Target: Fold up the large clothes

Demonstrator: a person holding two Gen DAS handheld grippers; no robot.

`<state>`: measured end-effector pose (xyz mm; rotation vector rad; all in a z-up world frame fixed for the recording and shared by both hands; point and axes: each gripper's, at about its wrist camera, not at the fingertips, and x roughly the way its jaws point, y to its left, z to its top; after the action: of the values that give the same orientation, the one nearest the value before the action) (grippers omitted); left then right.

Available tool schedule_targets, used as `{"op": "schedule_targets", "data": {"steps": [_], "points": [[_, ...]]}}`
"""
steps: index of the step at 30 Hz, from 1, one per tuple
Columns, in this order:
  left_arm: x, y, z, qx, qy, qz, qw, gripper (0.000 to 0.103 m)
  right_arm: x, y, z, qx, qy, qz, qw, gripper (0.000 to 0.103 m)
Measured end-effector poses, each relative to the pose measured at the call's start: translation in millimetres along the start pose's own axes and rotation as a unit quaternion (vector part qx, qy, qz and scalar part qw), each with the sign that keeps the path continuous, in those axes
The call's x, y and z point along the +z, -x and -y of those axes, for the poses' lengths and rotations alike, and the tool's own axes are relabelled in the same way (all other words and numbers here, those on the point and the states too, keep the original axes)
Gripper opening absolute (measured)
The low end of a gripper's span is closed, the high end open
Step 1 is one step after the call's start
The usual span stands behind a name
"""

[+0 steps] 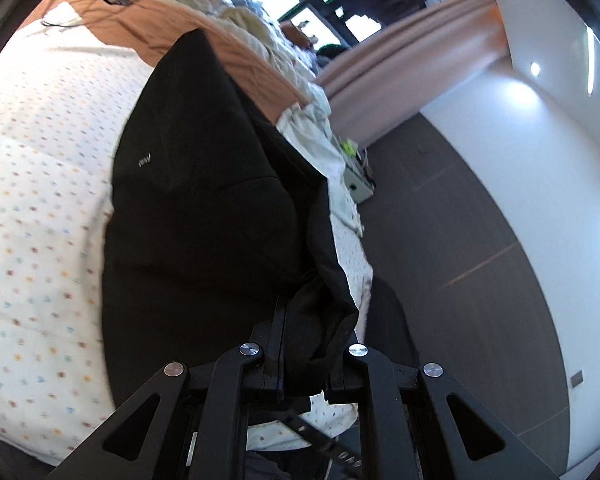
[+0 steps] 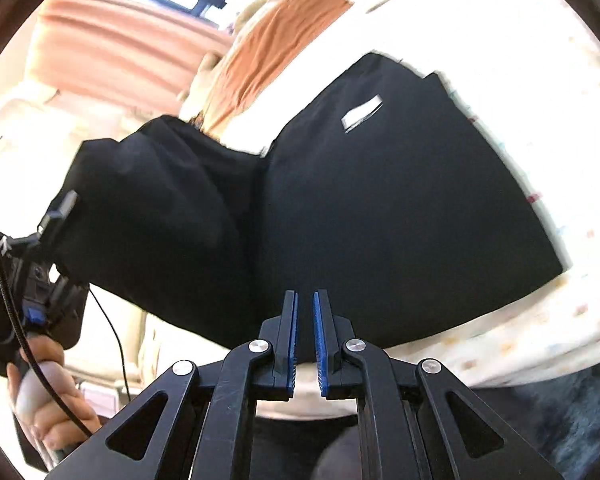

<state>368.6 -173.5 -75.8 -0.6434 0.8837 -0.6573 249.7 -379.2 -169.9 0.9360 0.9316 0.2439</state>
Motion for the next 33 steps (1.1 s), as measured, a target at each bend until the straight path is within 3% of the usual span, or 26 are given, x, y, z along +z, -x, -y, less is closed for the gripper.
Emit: {"op": "schedule_targets", "data": {"steps": [7, 14, 16, 17, 18, 19, 20, 21, 25, 28, 33], "points": [[-28.7, -73.4, 12.8, 0.028, -0.023, -0.067, 0.9971, 0.012, 7.2, 26.4, 46.1, -0.006, -0.052, 0.03, 0.998, 0.01], [-63.3, -145.2, 3.7, 0.086, -0.018, -0.162, 0.9828, 0.015, 13.1, 38.7, 68.9, -0.018, -0.072, 0.037, 0.997, 0.01], [-65.1, -148.5, 8.4, 0.076, -0.021, -0.169, 0.9825, 0.032, 13.2, 43.1, 71.4, -0.009, -0.076, 0.038, 0.996, 0.01], [-64.0, -147.9, 11.2, 0.06, -0.021, -0.173, 0.9829, 0.053, 13.2, 46.4, 71.5, -0.003, -0.079, 0.041, 0.996, 0.013], [-62.7, -145.3, 14.4, 0.036, -0.02, -0.178, 0.9832, 0.069, 13.4, 50.0, 72.1, 0.001, -0.08, 0.045, 0.996, 0.027], [-60.9, -141.4, 16.9, 0.021, -0.019, -0.178, 0.9837, 0.074, 14.9, 54.0, 70.7, 0.003, -0.078, 0.053, 0.996, 0.039], [-57.5, -134.9, 19.0, 0.014, -0.021, -0.171, 0.9849, 0.079, 15.9, 60.1, 68.3, 0.003, -0.073, 0.065, 0.995, 0.06], [-52.2, -129.6, 20.8, 0.015, -0.025, -0.164, 0.986, 0.079, 18.7, 65.5, 68.7, 0.004, -0.068, 0.074, 0.995, 0.068], [-32.6, -95.2, 5.6, 0.022, -0.012, -0.125, 0.9919, 0.079, 22.4, 64.2, 41.6, 0.017, -0.03, 0.08, 0.996, 0.068], [-24.4, -66.1, -14.9, 0.052, 0.002, -0.095, 0.9941, 0.079, 21.2, 49.4, 26.5, 0.013, -0.013, 0.067, 0.998, 0.068], [-23.6, -24.0, -48.8, 0.088, 0.028, -0.071, 0.9932, 0.079, 22.7, 18.0, 10.2, -0.015, 0.003, 0.054, 0.998, 0.068]]}}
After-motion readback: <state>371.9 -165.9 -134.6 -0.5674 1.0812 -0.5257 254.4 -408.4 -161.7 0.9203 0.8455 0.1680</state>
